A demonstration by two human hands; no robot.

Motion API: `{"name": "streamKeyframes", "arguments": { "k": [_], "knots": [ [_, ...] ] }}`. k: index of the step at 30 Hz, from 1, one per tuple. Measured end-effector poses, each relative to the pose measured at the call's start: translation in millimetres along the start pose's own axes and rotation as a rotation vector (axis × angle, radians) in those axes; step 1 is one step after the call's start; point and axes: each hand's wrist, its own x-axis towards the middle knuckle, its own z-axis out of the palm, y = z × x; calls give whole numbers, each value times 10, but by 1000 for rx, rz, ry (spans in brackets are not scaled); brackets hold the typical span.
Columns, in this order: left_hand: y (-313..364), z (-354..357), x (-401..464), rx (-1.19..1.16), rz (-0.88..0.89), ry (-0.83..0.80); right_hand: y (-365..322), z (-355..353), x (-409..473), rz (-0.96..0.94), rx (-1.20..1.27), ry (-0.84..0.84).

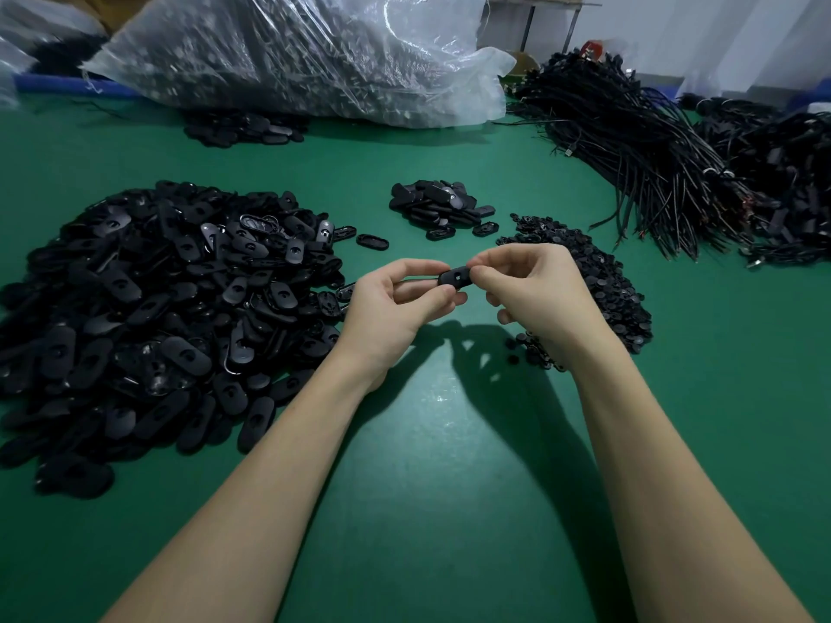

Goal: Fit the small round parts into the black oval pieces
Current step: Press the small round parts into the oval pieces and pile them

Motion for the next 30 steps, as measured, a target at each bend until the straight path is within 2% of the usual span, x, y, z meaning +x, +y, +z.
{"name": "streamKeyframes", "arguments": {
  "k": [16,26,30],
  "knots": [
    [1,3,-11,36,16,5,8,120,-5,70,103,56],
    [-4,-43,-3,63,17,-44,-22,48,-30,106,63,-10],
    [8,-54,9,37,-6,-53,-2,1,-22,179,171,-26]
  ]
}}
